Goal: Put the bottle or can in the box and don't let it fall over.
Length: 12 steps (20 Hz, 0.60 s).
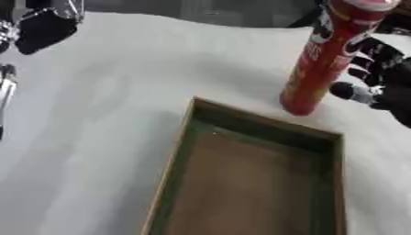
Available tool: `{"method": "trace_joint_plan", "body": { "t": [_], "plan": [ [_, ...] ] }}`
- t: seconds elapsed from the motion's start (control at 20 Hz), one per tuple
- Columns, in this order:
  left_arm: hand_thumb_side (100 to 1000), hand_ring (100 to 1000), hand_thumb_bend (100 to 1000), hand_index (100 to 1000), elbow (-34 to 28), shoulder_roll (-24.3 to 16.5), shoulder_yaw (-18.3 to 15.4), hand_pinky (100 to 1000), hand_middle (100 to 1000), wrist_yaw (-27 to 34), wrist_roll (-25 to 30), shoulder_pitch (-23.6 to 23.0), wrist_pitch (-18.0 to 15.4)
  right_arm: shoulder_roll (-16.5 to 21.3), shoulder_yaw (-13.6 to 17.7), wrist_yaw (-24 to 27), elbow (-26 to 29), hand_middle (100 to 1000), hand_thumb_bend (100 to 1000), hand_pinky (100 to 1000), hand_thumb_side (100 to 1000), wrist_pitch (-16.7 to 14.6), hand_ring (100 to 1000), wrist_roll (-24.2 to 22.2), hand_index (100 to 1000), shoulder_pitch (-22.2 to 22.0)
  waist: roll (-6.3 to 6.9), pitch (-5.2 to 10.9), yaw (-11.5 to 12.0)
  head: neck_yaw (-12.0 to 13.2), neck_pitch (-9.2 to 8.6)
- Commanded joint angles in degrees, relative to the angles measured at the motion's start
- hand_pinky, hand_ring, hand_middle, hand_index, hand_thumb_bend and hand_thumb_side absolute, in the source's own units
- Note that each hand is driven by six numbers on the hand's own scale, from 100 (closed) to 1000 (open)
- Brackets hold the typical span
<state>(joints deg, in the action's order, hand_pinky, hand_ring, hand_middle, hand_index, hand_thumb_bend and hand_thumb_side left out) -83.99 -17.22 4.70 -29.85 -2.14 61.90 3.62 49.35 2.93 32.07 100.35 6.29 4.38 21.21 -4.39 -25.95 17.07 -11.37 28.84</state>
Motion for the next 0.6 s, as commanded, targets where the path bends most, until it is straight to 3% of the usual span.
{"method": "trace_joint_plan", "body": {
  "t": [0.05, 0.6],
  "plan": [
    [263, 606, 100, 869, 0.9, -1.3, -0.7, 575, 418, 0.1, -0.3, 1.9, -1.0, 3.1, 1.1, 0.6, -0.5, 1000, 783, 1000, 183, -1.1, 1000, -0.2, 1000, 0.6, 0.06, 1.13, 0.1, 0.0, -0.3],
    [262, 606, 100, 867, 2.8, -1.4, -1.2, 577, 420, 0.6, -0.4, 3.0, -2.5, 4.4, 1.1, 1.3, -1.4, 1000, 772, 1000, 171, -2.6, 1000, -1.8, 1000, 0.6, -0.49, 0.9, 0.9, -1.6, 0.01]
  ]
}}
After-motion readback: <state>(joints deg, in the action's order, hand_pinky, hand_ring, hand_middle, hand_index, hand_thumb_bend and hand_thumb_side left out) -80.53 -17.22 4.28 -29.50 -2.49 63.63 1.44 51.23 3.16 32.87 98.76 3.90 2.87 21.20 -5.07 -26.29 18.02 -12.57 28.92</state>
